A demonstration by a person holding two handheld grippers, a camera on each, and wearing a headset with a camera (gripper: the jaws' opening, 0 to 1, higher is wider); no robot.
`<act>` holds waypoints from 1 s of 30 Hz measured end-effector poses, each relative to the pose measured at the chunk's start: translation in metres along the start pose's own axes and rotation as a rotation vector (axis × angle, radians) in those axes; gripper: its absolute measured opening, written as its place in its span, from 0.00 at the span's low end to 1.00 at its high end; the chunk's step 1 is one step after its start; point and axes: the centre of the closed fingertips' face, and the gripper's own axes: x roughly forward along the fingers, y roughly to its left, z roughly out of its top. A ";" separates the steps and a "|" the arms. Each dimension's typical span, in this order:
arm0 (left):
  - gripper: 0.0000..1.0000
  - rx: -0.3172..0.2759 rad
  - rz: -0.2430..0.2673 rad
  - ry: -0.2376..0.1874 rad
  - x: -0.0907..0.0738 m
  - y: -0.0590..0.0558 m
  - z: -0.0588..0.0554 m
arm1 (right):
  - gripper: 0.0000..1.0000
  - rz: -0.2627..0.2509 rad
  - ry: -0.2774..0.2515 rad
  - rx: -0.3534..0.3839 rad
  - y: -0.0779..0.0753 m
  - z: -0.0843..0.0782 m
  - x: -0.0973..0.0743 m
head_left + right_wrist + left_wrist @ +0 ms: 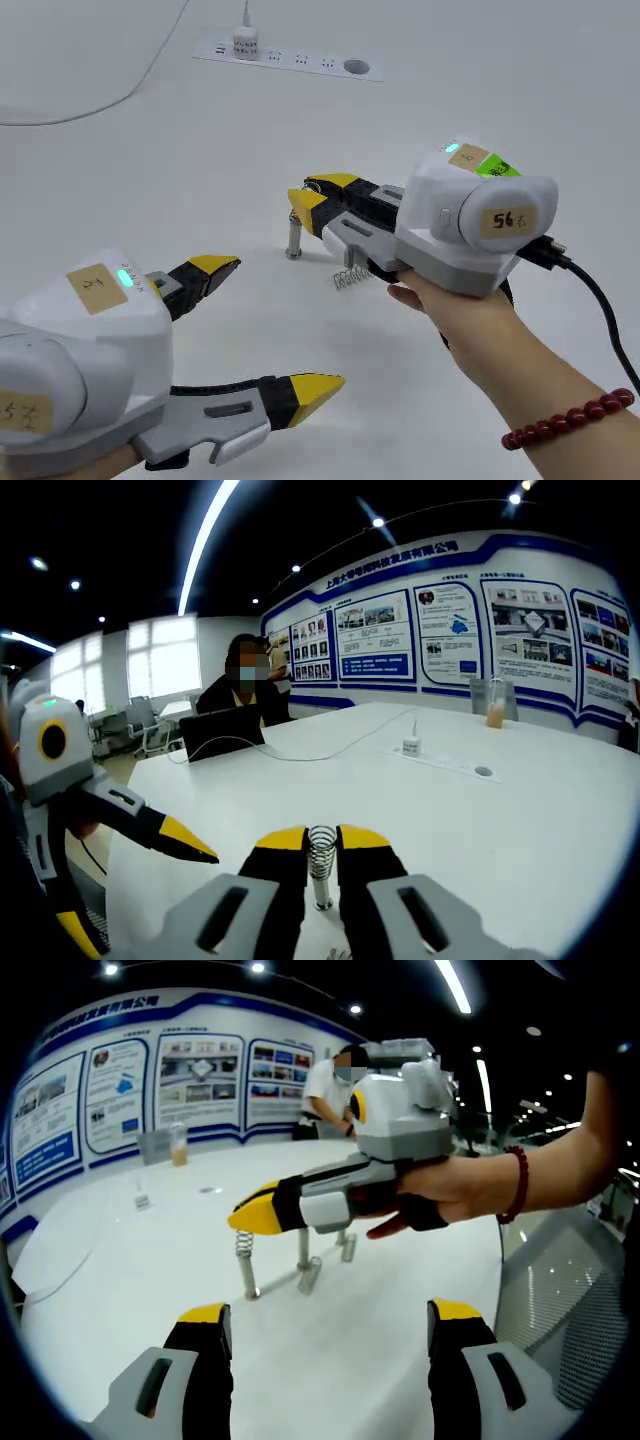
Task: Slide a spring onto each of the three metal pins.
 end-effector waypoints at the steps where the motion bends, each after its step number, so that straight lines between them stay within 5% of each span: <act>1: 0.81 -0.003 0.000 -0.001 0.000 0.000 0.000 | 0.12 0.002 0.009 -0.015 0.001 -0.002 0.001; 13: 0.80 -0.017 -0.001 -0.009 0.000 0.000 0.001 | 0.12 -0.002 0.064 -0.099 0.004 -0.017 0.011; 30: 0.78 -0.017 0.022 -0.004 0.000 0.006 -0.001 | 0.12 -0.008 0.129 -0.090 0.003 -0.043 0.021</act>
